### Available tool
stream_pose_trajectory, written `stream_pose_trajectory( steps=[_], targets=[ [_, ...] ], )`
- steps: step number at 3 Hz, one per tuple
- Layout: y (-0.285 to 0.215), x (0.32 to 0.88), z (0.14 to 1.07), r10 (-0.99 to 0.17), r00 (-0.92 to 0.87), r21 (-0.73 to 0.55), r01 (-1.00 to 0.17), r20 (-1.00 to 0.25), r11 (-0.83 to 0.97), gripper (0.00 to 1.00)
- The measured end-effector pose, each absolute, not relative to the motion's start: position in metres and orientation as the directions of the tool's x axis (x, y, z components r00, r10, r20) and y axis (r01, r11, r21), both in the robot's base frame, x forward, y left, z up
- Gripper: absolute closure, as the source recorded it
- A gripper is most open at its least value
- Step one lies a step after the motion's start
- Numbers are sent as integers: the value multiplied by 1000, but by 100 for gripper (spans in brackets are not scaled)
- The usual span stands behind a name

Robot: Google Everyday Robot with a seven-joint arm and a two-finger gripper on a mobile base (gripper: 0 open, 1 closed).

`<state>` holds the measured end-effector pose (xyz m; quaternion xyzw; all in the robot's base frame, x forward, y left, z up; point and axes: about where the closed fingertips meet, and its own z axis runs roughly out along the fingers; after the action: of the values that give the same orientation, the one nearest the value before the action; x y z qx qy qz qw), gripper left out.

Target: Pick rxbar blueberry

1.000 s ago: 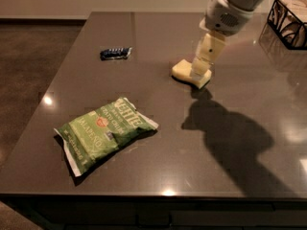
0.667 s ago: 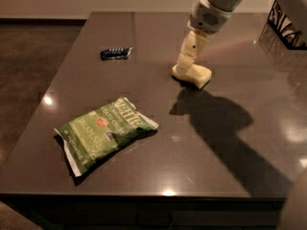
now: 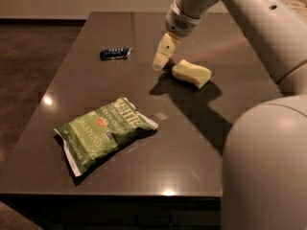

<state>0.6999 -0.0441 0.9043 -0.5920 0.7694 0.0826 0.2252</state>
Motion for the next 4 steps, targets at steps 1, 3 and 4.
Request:
stream_pose_trajectory(
  steps=[1,3,4],
  targets=[
    [-11,724,885,-853,-201,-111,-951,-482,287,0],
    [55,753,858,-791,-246,-45,-944,-560,326,0],
    [81,764,854,-774,-239,-53,-942,-587,331,0]
  ],
)
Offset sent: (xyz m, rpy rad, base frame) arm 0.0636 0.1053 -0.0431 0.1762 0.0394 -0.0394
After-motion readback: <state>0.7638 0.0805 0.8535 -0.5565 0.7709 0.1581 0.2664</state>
